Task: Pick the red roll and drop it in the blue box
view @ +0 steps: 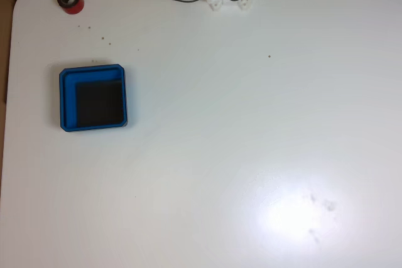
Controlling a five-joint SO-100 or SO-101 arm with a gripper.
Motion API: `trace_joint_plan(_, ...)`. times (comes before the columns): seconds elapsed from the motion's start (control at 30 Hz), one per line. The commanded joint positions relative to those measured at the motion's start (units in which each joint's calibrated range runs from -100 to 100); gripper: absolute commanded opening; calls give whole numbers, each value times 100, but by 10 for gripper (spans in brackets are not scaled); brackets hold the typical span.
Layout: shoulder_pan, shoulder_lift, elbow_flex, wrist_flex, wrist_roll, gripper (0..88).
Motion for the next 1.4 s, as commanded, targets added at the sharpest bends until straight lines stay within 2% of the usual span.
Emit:
trace_joint_plan(0.0, -7, 1000, -1070, -96, 28, 16)
trace_joint_plan(0.37, -154, 5624, -5499, -96, -15, 16)
trace_joint_plan(0.57, -154, 7405, -7135, -88, -24, 16)
trace_joint_plan(0.73, -164, 7965, -7359, 209, -24, 16)
trace_joint_plan(1.1, -164, 9044, -9309, 2965, -33, 17)
trace_joint_plan(1.37, -164, 9754, -9749, 3163, -42, 25)
